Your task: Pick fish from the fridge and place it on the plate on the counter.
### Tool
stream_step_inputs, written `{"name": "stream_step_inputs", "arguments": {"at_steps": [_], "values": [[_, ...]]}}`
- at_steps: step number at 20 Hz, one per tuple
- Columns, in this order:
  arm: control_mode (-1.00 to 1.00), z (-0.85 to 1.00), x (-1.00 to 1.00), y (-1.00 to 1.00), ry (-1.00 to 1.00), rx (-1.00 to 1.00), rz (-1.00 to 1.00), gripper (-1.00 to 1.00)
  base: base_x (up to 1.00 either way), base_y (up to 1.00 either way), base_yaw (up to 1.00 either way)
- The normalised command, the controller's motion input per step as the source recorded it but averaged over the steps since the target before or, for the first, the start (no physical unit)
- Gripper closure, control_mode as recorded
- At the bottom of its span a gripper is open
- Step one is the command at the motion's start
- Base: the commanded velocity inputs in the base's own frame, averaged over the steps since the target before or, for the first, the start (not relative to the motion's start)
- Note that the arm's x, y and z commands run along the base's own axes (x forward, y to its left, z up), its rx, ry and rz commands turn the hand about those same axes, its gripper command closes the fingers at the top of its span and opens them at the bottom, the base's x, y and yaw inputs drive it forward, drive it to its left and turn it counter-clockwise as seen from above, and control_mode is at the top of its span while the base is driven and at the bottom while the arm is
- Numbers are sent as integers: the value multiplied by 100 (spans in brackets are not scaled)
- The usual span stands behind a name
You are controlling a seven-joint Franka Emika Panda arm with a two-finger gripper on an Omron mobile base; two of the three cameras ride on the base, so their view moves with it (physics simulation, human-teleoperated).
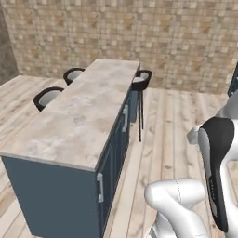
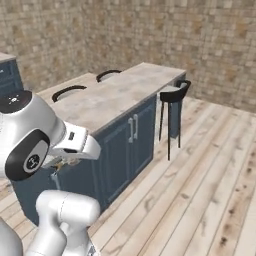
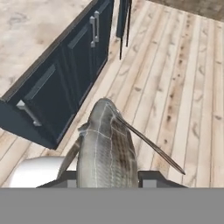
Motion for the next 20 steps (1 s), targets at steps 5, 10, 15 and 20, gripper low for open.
{"name": "stream_step_inputs", "arguments": {"at_steps": [5,10,15,20], "values": [[100,0,0,0,0,0,0,100,80,-87,-24],[100,0,0,0,0,0,0,100,63,-84,-47],[100,0,0,0,0,0,0,100,49,-64,-63],[100,0,0,0,0,0,0,100,37,-22,-74]]}}
